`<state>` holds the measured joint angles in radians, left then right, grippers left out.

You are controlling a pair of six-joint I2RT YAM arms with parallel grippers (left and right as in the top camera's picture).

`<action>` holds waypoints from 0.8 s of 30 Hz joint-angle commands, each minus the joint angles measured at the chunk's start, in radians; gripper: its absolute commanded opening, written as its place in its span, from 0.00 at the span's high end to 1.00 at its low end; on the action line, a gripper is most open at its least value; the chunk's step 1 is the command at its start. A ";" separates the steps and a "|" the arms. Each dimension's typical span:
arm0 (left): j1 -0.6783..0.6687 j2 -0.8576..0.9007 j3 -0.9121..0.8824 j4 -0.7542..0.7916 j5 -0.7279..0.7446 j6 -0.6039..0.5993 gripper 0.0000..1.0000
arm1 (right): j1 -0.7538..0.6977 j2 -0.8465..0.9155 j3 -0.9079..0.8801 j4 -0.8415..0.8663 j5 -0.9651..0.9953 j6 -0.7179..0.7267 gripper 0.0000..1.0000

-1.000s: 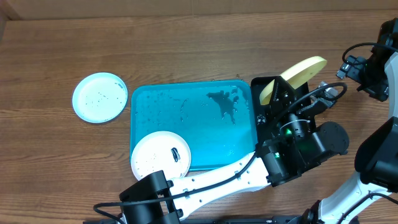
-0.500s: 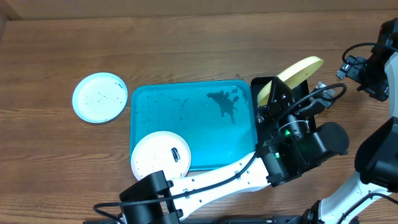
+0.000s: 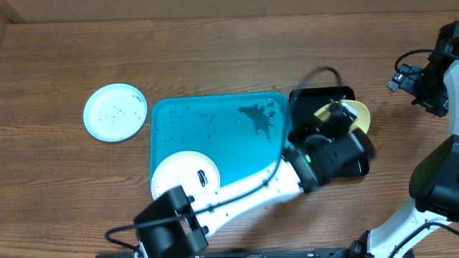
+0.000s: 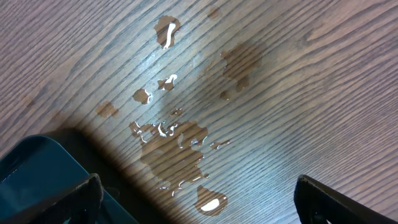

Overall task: Clean dirty plates on tray and stack at the side
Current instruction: 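Carry the yellow plate left and stack it on the white plate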

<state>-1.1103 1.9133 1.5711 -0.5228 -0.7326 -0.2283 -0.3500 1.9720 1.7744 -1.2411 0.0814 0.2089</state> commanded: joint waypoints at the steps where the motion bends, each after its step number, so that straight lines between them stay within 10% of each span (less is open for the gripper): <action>1: 0.098 -0.054 0.016 -0.002 0.368 -0.100 0.96 | 0.001 -0.013 0.013 0.006 -0.004 0.004 0.00; 13: 0.650 -0.095 0.015 -0.229 0.939 -0.226 0.96 | 0.001 -0.013 0.013 0.006 -0.004 0.004 0.00; 24: 1.240 -0.095 0.015 -0.447 0.984 -0.225 0.96 | 0.001 -0.013 0.013 0.006 -0.004 0.004 0.00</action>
<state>0.0128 1.8511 1.5742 -0.9424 0.2092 -0.4412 -0.3500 1.9720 1.7744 -1.2415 0.0814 0.2092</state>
